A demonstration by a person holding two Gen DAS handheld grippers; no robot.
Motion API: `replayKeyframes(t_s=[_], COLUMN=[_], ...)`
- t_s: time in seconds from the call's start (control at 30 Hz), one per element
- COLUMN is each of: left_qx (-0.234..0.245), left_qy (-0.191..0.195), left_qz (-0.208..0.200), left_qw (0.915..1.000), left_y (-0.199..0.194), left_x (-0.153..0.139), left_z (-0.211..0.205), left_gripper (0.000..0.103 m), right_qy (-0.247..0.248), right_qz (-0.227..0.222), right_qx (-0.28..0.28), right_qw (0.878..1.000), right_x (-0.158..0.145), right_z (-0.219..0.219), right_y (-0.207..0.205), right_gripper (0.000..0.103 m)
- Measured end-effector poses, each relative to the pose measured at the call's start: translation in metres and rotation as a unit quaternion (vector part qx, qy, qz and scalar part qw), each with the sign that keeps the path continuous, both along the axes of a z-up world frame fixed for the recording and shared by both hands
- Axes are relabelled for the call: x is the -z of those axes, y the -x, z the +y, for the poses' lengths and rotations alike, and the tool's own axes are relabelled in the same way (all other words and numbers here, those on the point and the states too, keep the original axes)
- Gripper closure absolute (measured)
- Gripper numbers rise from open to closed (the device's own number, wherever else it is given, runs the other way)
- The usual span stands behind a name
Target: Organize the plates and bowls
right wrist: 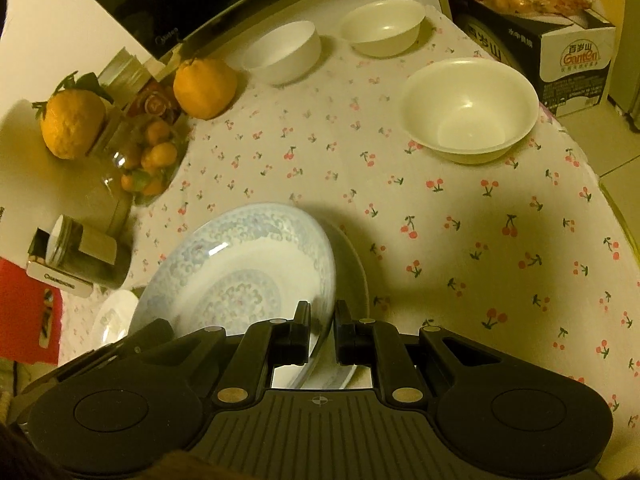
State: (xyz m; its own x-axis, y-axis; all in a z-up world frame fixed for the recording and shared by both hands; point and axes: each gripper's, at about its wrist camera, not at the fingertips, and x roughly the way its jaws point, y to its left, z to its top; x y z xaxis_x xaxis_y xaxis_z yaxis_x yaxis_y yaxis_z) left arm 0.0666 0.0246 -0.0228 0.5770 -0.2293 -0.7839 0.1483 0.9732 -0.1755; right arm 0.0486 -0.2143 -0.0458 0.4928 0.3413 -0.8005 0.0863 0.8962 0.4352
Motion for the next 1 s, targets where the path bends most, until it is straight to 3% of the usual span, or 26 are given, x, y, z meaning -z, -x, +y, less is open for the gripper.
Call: replayKeyframes(t_s=[1.0], left_qx=[0.023], left_qy=[-0.057], left_qz=[0.013], left_qw=[0.998], left_y=[0.003], left_x=[0.012], left_z=[-0.012], left_gripper=[0.088], right_qy=[0.042], right_qz=[0.002], right_qx=[-0.016], right_qw=[0.999], right_x=[0.008], right_z=[0.008], right_y=[-0.003], right_gripper=[0.09])
